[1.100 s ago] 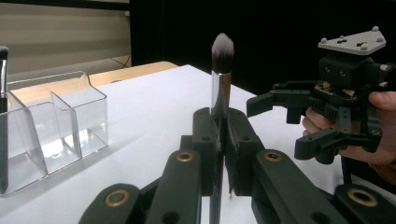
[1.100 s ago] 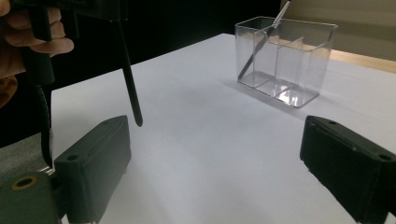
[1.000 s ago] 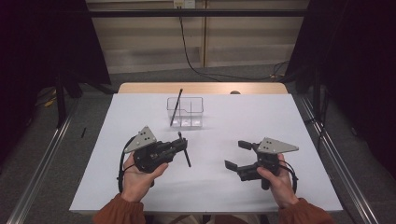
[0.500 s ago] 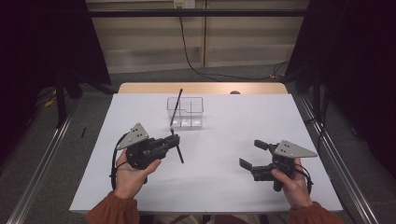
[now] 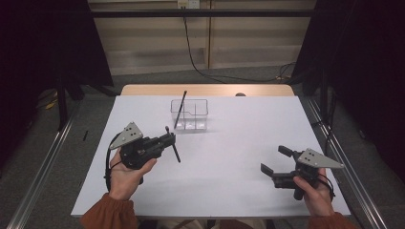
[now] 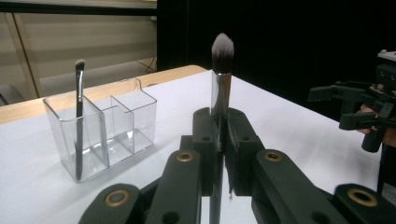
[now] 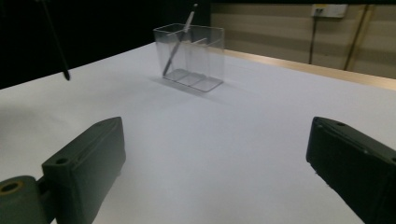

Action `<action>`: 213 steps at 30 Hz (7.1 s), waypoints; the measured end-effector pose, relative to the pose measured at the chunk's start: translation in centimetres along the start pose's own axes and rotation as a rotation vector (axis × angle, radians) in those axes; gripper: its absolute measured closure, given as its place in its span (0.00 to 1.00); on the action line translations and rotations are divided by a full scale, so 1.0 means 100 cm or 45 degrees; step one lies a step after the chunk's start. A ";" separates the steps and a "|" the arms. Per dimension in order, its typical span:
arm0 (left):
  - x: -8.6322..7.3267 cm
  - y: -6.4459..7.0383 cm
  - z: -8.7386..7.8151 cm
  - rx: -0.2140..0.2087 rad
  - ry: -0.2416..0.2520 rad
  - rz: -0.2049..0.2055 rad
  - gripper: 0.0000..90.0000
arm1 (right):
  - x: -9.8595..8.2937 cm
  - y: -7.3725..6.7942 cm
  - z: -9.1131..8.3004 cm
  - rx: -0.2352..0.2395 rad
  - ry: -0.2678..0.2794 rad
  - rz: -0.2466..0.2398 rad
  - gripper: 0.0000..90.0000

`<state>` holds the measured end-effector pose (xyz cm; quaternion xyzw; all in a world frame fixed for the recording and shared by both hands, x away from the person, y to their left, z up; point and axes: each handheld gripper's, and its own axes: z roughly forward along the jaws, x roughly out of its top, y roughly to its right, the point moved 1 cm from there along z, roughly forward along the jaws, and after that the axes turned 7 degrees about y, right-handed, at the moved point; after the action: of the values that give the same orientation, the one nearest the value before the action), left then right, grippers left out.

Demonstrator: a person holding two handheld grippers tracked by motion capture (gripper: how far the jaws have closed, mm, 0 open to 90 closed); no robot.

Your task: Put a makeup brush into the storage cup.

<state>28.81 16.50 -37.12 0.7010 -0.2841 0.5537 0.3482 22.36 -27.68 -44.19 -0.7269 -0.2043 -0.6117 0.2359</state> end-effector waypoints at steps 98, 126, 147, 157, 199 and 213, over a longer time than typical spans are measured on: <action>0.056 -0.105 0.118 0.265 -0.017 0.064 0.93 | -0.011 0.003 -0.012 -0.019 0.051 0.009 0.00; 0.032 -0.106 0.125 0.246 -0.095 0.027 0.93 | -0.011 0.003 -0.013 -0.025 0.057 0.011 0.00; 0.019 -0.111 0.128 0.246 -0.116 0.000 0.88 | -0.011 0.003 -0.012 -0.025 0.056 0.013 0.00; 0.017 -0.114 0.123 0.302 -0.085 -0.011 0.55 | -0.011 0.003 -0.012 -0.026 0.053 0.013 0.00; 0.025 -0.097 0.081 0.286 0.009 0.009 0.04 | -0.011 0.004 -0.013 -0.048 0.059 0.014 0.00; 0.029 -0.083 0.067 0.276 0.036 0.027 0.03 | -0.011 0.003 -0.014 -0.056 0.064 0.018 0.00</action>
<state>39.88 16.06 -36.75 0.7237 -0.2250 0.5947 0.2683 21.29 -28.75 -45.06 -0.7179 -0.1797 -0.6324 0.2291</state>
